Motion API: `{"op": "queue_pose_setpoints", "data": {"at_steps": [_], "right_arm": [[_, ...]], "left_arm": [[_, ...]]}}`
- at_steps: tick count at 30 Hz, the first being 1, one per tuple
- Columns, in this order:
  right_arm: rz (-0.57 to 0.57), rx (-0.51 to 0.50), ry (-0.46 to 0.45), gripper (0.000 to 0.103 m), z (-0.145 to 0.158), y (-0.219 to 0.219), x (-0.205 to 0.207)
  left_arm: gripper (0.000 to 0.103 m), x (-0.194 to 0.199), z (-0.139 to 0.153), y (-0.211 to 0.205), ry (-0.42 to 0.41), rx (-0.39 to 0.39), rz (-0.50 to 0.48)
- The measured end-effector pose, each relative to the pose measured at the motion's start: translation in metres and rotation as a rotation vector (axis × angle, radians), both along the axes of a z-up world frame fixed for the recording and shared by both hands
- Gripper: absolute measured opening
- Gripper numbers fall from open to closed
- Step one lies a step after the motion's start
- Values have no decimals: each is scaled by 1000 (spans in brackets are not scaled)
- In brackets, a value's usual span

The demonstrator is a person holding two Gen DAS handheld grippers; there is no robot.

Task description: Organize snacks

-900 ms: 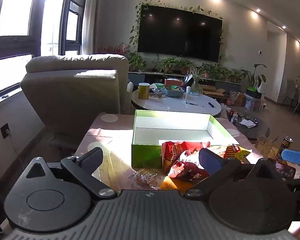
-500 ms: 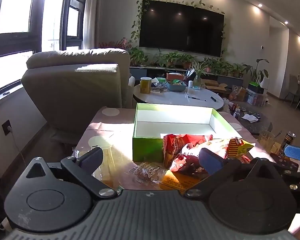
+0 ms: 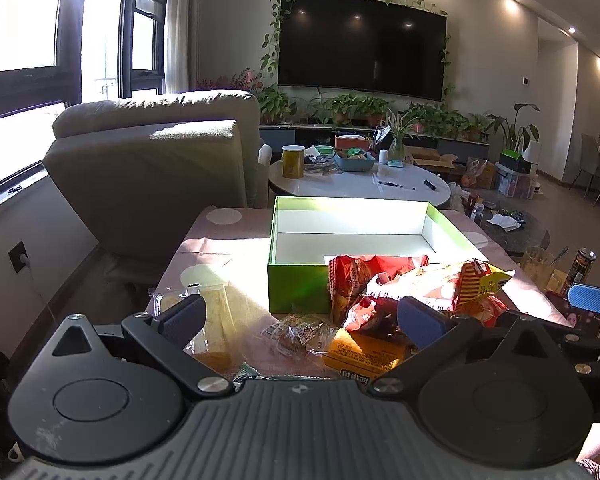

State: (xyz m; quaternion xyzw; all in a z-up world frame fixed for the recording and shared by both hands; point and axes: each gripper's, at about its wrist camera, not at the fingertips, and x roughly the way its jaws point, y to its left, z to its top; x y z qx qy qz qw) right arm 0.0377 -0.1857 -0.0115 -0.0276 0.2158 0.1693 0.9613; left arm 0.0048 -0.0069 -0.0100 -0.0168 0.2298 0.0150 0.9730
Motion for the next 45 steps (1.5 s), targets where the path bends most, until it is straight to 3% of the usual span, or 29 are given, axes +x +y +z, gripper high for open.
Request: {"op": "queue_pose_setpoints", "data": {"at_steps": [45], "right_arm": [[-11,13,50,75,-7,-2,5]], "left_arm": [[103,6,-6,-1,43,0,-16]]}}
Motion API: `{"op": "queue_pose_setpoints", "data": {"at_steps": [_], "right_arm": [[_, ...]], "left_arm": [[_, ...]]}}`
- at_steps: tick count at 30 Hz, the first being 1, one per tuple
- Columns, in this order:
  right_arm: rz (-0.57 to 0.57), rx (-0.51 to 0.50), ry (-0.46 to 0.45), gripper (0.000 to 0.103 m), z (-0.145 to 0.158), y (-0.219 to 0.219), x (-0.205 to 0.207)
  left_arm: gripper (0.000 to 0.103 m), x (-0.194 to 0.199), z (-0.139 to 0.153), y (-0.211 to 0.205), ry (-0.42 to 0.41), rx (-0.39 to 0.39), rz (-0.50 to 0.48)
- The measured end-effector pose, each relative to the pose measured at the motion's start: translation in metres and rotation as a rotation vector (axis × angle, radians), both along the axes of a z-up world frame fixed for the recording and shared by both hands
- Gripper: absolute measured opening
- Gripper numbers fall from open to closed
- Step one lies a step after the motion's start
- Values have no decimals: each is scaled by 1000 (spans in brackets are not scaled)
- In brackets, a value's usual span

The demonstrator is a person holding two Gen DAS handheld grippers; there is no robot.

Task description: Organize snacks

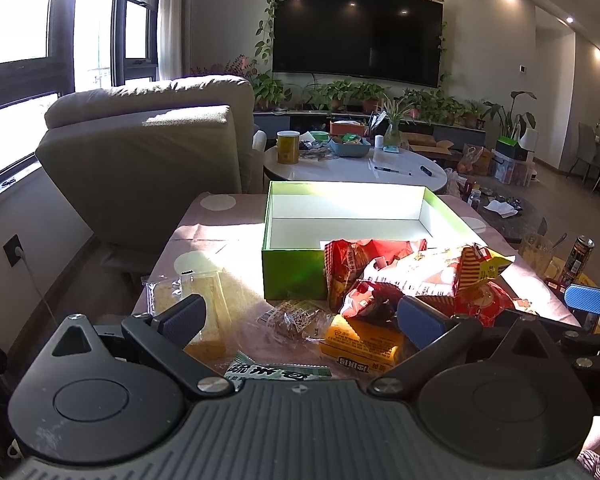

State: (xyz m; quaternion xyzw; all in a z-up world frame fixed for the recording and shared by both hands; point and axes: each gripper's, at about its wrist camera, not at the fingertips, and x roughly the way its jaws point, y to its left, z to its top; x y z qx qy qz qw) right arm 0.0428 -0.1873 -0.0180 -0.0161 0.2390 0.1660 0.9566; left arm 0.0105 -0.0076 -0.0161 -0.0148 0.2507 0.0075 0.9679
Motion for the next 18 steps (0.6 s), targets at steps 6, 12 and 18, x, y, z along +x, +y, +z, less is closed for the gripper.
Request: {"op": "queue_pose_setpoints", "data": {"at_steps": [6,12,18], "right_arm": [[-1,4,4,75,-1,-2,1],[-1,4,5,75,-1,-2,0],[-1,4,4,75,-1,-2,0]], "left_arm": [[103,0,-1,0,3,-1,2],[102,-1,-2,1,3,-3,4],[102,-1,-1,-1,-1,4,-2]]}}
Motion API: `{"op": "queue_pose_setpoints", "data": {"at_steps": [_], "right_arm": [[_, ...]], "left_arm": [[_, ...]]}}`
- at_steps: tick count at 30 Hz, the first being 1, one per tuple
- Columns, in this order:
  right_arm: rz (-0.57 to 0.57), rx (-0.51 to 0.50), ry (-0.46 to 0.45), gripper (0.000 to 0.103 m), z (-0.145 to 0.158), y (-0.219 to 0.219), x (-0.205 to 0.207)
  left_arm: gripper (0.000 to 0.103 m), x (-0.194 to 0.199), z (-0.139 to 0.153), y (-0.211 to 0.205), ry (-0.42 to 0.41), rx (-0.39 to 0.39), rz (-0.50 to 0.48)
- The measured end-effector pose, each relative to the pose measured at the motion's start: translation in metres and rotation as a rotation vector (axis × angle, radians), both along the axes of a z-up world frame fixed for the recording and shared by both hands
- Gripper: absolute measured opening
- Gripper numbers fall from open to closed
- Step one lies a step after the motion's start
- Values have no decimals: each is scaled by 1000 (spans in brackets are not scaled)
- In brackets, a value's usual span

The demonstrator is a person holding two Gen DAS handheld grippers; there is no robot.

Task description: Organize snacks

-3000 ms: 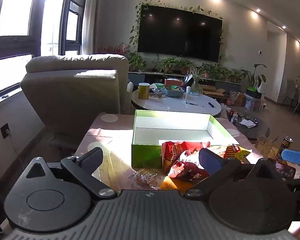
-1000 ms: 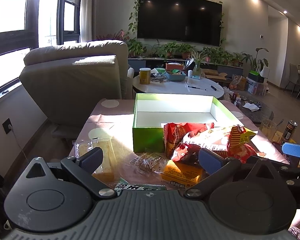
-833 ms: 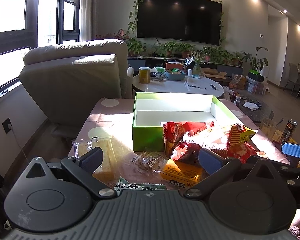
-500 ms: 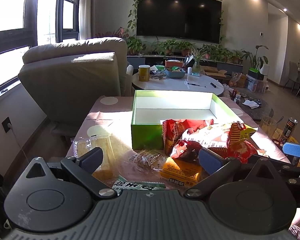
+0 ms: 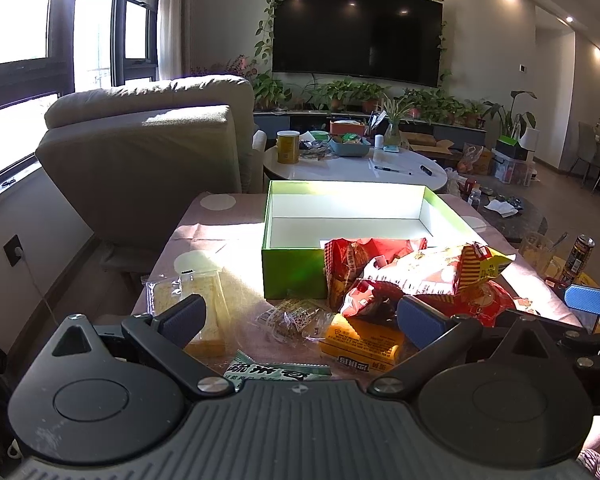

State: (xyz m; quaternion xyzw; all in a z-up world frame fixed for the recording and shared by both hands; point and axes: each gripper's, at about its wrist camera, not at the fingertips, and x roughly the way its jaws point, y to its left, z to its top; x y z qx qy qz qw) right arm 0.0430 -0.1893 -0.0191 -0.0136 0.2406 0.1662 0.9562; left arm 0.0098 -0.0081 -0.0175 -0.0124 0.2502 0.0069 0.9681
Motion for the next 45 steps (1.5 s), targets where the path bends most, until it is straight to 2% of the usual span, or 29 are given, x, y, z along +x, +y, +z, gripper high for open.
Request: {"op": "queue_pose_setpoints", "data": {"at_steps": [27,37,40,45], "right_arm": [[6,4,3,75,0,-1,1],[55,49,-2,75,11,-20,8],[50,50,-7,75,16,-26,16],[33,54,26,75,20,-36,45]], "left_arm": [[102,0,0,-1,6,8,4],[102,1,0,0,10,5,-3],[102,1,3,-2,0,-20,-40],[102,12,5,-19,13,-63,-181]]}}
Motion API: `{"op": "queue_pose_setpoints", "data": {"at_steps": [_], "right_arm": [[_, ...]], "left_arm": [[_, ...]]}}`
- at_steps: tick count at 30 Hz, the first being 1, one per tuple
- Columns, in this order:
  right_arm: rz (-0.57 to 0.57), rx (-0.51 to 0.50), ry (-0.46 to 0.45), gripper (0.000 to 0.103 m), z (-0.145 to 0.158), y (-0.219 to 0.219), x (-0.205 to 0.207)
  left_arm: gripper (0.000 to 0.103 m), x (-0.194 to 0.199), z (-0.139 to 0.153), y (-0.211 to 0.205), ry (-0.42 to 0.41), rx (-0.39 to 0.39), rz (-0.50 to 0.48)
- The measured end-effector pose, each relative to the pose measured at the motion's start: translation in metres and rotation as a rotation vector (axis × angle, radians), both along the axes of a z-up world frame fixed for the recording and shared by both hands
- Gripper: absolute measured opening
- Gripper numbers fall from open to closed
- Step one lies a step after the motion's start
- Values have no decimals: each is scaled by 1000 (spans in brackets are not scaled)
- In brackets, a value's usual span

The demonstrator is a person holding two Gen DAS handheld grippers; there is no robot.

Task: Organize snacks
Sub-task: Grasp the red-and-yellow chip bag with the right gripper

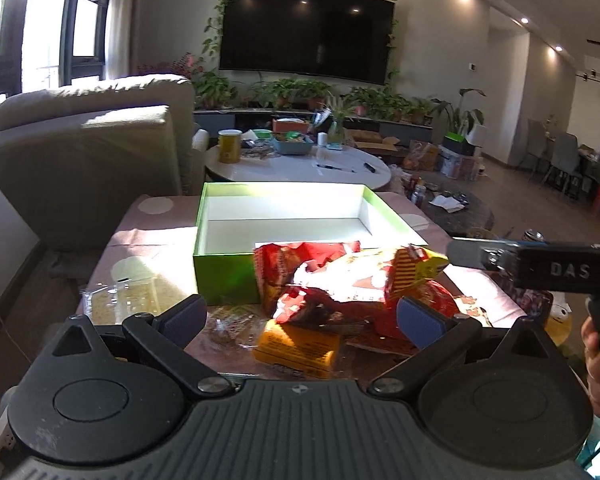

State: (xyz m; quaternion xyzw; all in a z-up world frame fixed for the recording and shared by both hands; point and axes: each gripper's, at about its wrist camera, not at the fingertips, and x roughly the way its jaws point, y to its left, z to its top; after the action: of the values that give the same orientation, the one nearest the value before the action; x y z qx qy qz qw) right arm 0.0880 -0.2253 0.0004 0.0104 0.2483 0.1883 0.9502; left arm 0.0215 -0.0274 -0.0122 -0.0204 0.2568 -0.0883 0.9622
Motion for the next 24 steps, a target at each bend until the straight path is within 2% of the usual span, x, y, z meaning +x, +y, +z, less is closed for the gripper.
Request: {"op": "queue_pose_setpoints", "data": {"at_steps": [6,13,21,24], "right_arm": [[17,15,71,75,-6,-6,34],[35,65,140,76,-16,-14,60],[116,109,211,76,-25,-10,73],[136,121,243,76,-28,-8,76]], "left_arm": [[96,28,-14,-33,45,69,-75],[89,51,-28,-46,92,99,-115],[70,73,-35,-49,108,121,-136],[63,78,-37,-47,120,103,-148]]}}
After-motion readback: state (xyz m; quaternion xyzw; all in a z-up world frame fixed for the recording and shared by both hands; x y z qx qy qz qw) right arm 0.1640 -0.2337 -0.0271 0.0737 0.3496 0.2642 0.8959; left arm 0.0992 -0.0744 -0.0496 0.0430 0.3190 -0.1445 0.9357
